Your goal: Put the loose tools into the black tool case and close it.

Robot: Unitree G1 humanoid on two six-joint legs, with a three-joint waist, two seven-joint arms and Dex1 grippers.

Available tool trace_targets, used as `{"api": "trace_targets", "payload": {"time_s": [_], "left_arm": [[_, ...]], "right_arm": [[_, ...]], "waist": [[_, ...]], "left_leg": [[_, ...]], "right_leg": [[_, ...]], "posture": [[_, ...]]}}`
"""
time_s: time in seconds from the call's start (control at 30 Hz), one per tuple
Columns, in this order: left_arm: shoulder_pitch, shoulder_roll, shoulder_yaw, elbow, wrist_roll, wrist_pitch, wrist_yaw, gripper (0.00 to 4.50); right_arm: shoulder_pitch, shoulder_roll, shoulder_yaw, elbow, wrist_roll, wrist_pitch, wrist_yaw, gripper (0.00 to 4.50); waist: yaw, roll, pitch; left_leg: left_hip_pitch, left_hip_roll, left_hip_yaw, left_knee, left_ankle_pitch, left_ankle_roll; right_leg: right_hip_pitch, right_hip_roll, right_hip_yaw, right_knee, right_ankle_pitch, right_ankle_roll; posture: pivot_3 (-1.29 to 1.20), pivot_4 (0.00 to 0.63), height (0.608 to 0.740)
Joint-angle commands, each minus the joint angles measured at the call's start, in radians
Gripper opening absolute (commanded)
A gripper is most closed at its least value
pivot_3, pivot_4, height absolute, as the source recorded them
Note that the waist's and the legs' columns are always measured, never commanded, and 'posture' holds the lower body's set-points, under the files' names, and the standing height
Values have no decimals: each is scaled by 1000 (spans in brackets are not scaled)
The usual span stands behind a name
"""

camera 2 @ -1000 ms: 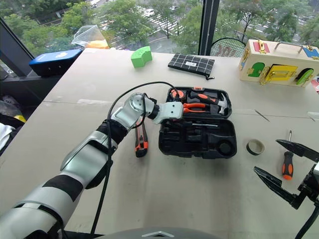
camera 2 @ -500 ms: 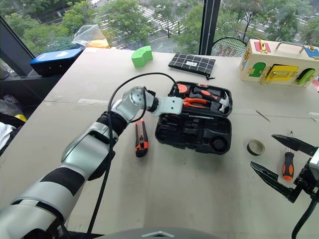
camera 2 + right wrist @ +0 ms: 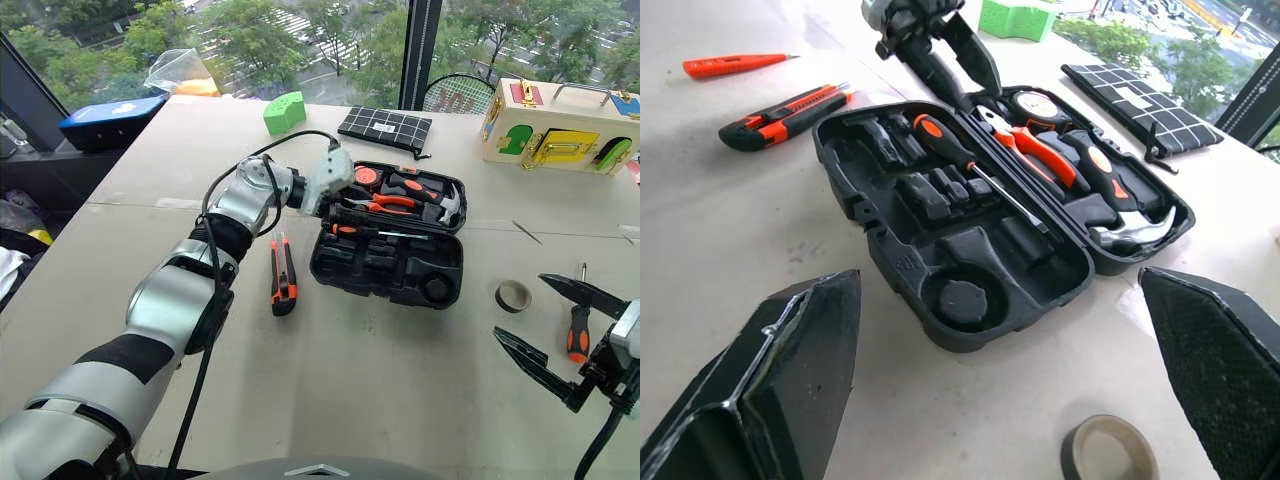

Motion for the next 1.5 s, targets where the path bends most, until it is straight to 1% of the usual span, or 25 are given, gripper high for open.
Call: {"api": "trace_targets", "payload": {"time_s": [0.03, 0.1, 0.23, 0.4, 0.47, 0.57, 0.63, 0.7, 0.73, 0.77, 0.8, 0.87, 0.9, 1.0, 1.03, 1.1, 1.17, 1.27, 1.33, 1.37, 1.43, 1.47, 1.5], "left_arm": [[73, -12, 26, -131, -25, 88, 65, 775], [111, -28, 32, -179, -29, 128, 115, 18], [246, -62, -87, -196, 95, 103, 221, 18], [270, -61, -133, -178, 146, 45, 265, 18], [262, -66, -125, -165, 141, 21, 276, 18], [253, -75, -59, -201, 59, -22, 247, 18], [260, -82, -5, -273, -32, 8, 187, 18], [290, -68, 58, -470, -192, 156, 87, 18], [315, -50, 81, -589, -282, 266, 40, 18], [340, -30, 89, -694, -347, 352, 10, 262], [360, -12, 84, -768, -380, 403, -9, 535], [405, 40, 67, -923, -458, 503, -54, 1163], [424, 66, 64, -995, -503, 556, -67, 1732], [463, 123, 56, -1150, -588, 659, -74, 3022], [471, 138, 54, -1186, -613, 690, -72, 3613], [482, 160, 46, -1235, -638, 719, -66, 4380], [490, 172, 37, -1262, -647, 725, -55, 4463], [515, 187, 38, -1288, -647, 720, -21, 4500], [531, 204, 40, -1299, -649, 714, -12, 4500], [540, 213, 43, -1305, -652, 714, -7, 4500], [557, 225, 50, -1315, -652, 706, 8, 4500], [565, 229, 55, -1318, -648, 699, 20, 4500], [573, 231, 62, -1319, -644, 692, 37, 4500]], "right_arm": [[3, 7, -2, -32, -1, -10, -22, 4500], [3, 9, 3, -33, -4, -10, -28, 4500], [-9, 2, 27, -32, -19, 1, -56, 4500], [-8, -6, 28, -22, -32, 17, -73, 4500], [-11, -6, 30, -18, -41, 33, -96, 4500], [-19, 1, 33, -10, -60, 58, -145, 4500], [-23, 9, 31, -10, -78, 67, -174, 4500], [-32, 13, 30, 2, -72, 136, -246, 4500], [-39, 11, 28, 8, -72, 180, -288, 4500], [-42, -1, 24, 9, -88, 249, -343, 4500], [-46, -19, 25, 11, -120, 323, -402, 4500], [-79, -49, 47, 17, -201, 450, -523, 4500], [-105, -62, 57, 22, -184, 526, -552, 4500], [-208, -78, 98, 69, -147, 745, -621, 4500], [-261, -73, 115, 102, -149, 830, -653, 4500], [-344, -61, 143, 165, -172, 931, -703, 4500], [-398, -51, 163, 209, -196, 980, -728, 4500], [-453, -39, 194, 312, -225, 1007, -734, 3772], [-459, -45, 188, 326, -239, 1009, -727, 2922], [-456, -49, 183, 326, -243, 1010, -720, 2301], [-441, -59, 172, 319, -248, 1000, -701, 1415], [-437, -66, 163, 312, -250, 994, -692, 897], [-436, -73, 153, 303, -252, 985, -683, 699]], "waist": [[0, 0, 0], [1, 0, 0], [2, 1, -1], [10, 1, -8], [10, 1, -9], [10, 2, -9], [8, 2, -9], [5, 2, -8], [2, 2, -7], [1, 2, -7], [0, 3, -7], [-1, 7, -9], [-1, 10, -11], [-5, 8, -10], [-3, 9, -10], [-2, 9, -10], [2, 9, -10], [2, 9, -10], [0, 10, -11], [0, 9, -11], [0, 10, -11], [1, 10, -11], [1, 10, -11]], "left_leg": [[0, 0, 0, 0, 0, 0], [0, 0, 0, 1, 0, 0], [0, 0, 0, 2, 0, 0], [0, -2, -1, 4, 0, 0], [0, -2, -1, 5, 0, 0], [0, -3, -1, 6, 0, 0], [-1, -3, -1, 6, 0, 0], [-3, -3, -2, 6, 0, 0], [-5, -3, -3, 6, 0, 0], [-6, -3, -4, 5, 0, 0], [-6, -2, -4, 5, 0, 0], [-5, -3, -5, 5, 0, 0], [-4, -3, -4, 5, 0, 0], [0, -3, -3, 5, 0, 0], [1, -3, -3, 6, 0, 0], [1, -4, -3, 7, 0, 1], [1, -5, -2, 7, 0, 1], [0, -8, -4, 7, 0, 1], [-1, -10, -5, 6, -1, 3], [-2, -11, -6, 6, -2, 4], [-3, -12, -8, 6, -3, 5], [-3, -12, -9, 6, -3, 5], [-3, -13, -9, 6, -3, 5]], "right_leg": [[0, 0, 0, 0, 0, 0], [0, 0, 0, 1, 0, 0], [0, 0, 1, 1, 0, 0], [2, 0, 4, 2, 0, 1], [2, 0, 5, 3, 0, 1], [2, 0, 6, 3, 0, 1], [1, 0, 6, 3, -1, 1], [0, 0, 5, 4, -1, 1], [-2, 0, 5, 4, -1, 2], [-4, 1, 5, 6, -1, 2], [-4, 1, 5, 10, -1, 2], [-4, 1, 6, 10, -1, 2], [-4, 1, 6, 10, -1, 1], [0, 1, 9, 8, -2, 2], [1, 1, 10, 9, -3, 2], [1, 1, 11, 9, -3, 1], [1, 1, 12, 9, -3, 1], [1, 1, 19, 9, -5, 5], [0, 2, 23, 9, -7, 6], [0, 2, 25, 10, -8, 7], [0, 4, 27, 10, -9, 7], [0, 4, 28, 10, -9, 8], [0, 4, 29, 10, -9, 8]], "posture": [[0, 150, 740], [0, 150, 740], [0, 150, 740], [0, 150, 740], [0, 150, 740], [0, 150, 740], [0, 150, 740], [0, 150, 740], [0, 150, 740], [0, 150, 740], [0, 150, 740], [0, 150, 740], [0, 150, 740], [0, 150, 740], [0, 150, 740], [0, 150, 740], [0, 150, 740], [0, 150, 740], [0, 150, 740], [0, 150, 740], [0, 150, 740], [0, 150, 740], [0, 150, 740]]}}
